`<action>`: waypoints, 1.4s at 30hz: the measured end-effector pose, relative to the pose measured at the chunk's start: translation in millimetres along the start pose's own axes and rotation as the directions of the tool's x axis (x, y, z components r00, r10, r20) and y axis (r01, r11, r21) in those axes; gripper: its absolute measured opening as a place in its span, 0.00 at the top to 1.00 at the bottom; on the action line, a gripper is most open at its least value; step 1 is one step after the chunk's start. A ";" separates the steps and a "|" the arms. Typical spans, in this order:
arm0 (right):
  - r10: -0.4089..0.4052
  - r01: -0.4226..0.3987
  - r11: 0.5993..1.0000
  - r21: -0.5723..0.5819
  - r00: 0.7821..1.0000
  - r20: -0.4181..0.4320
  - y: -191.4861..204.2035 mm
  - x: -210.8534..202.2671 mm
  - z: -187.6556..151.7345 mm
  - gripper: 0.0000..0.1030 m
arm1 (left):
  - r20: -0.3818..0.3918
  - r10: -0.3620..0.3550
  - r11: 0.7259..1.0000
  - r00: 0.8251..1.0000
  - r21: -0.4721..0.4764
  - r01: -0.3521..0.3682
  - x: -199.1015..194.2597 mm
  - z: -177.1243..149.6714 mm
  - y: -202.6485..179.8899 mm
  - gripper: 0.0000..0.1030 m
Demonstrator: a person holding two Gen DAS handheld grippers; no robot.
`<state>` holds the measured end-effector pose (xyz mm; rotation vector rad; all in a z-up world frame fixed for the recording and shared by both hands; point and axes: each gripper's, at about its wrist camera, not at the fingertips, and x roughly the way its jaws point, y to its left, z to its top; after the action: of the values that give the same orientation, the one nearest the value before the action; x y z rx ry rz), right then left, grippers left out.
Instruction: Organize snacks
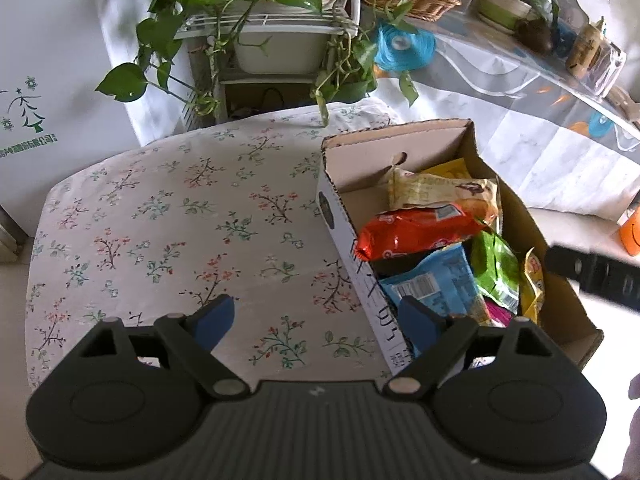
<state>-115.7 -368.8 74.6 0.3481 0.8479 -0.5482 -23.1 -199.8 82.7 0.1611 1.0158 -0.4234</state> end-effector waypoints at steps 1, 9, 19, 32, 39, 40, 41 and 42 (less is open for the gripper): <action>-0.009 0.009 1.000 0.000 1.000 -0.007 -0.5 0.6 -2.7 0.00 | 0.000 0.005 1.000 1.000 0.002 -0.005 0.4 -0.1 -0.6 0.13; -0.023 0.022 0.999 -0.033 0.999 -0.042 0.3 2.2 -14.7 0.00 | -0.002 0.038 0.999 0.999 0.024 -0.038 2.8 -0.6 -5.7 0.13; -0.023 0.019 0.997 -0.074 0.998 -0.058 6.2 5.0 -16.4 0.00 | -0.017 0.067 0.997 0.998 0.045 -0.066 8.7 -2.2 -9.1 0.13; -0.029 0.023 0.996 -0.089 0.997 -0.068 7.7 6.9 -16.3 0.00 | -0.026 0.079 0.996 0.997 0.054 -0.077 11.8 -1.8 -12.3 0.13; -0.041 0.035 0.995 -0.097 0.997 -0.064 7.5 8.0 -15.8 0.00 | -0.022 0.077 0.995 0.997 0.058 -0.076 10.6 -1.6 -13.0 0.13; -0.043 0.037 0.994 -0.100 0.997 -0.063 8.0 8.0 -15.8 0.00 | -0.020 0.078 0.995 0.997 0.059 -0.077 10.3 -1.5 -13.3 0.13; -0.042 0.036 0.994 -0.102 0.997 -0.063 8.4 8.1 -15.6 0.00 | -0.019 0.078 0.995 0.997 0.062 -0.077 10.0 -1.5 -13.5 0.13; -0.040 0.034 0.994 -0.103 0.997 -0.063 8.7 8.2 -15.5 0.00 | -0.019 0.079 0.995 0.997 0.065 -0.078 9.9 -1.4 -13.8 0.13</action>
<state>-115.7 -356.7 59.3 0.2586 0.9436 -0.5282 -25.4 -214.5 74.5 0.2629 1.0140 -0.3834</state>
